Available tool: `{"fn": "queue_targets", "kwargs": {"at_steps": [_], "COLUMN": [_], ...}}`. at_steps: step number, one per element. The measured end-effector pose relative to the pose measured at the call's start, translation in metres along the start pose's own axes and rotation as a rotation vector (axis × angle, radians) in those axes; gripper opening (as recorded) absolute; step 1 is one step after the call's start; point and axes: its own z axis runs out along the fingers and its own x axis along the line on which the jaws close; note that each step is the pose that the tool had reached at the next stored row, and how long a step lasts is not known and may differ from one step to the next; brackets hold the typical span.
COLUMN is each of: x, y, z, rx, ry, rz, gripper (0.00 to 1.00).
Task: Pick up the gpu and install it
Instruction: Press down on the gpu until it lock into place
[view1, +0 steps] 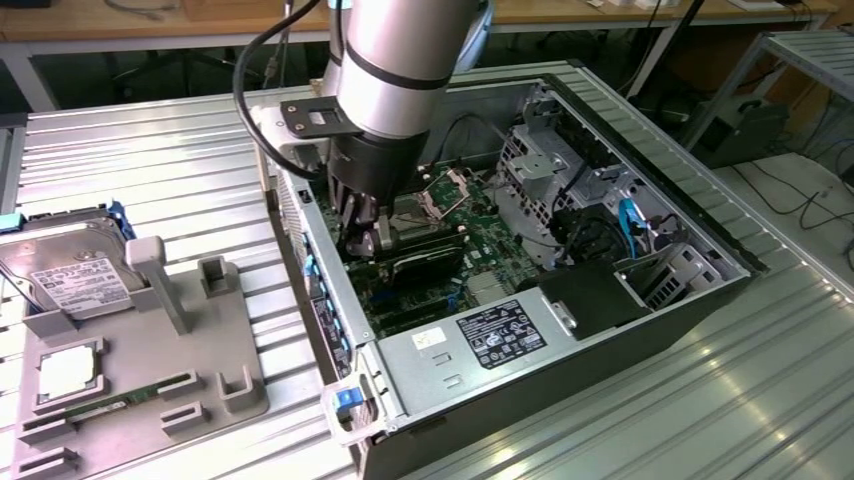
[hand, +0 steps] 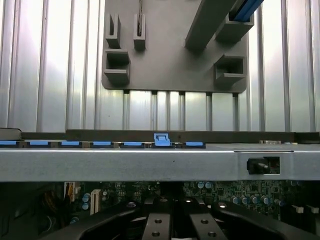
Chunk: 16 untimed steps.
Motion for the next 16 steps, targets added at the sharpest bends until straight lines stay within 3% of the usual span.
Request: {"fn": "queue_targets", "kwargs": {"at_steps": [3,8,10,14,16], "x": [0.0000,0.0001,0.0002,-0.0007,-0.0017], "y": [0.0001,-0.0002,-0.0004,-0.0006,-0.0007], "z": [0.0004,0.0012,0.0025,0.0031,0.0033], "rx": [-0.0084,-0.0305,-0.0308,0.0156,0.0458], "ry": [-0.0006,-0.0020,-0.0011,0.0055,0.0106], "rz": [-0.004,-0.010,-0.010,-0.017,-0.019], "gripper": [0.11,0.11,0.11,0.11,0.11]}}
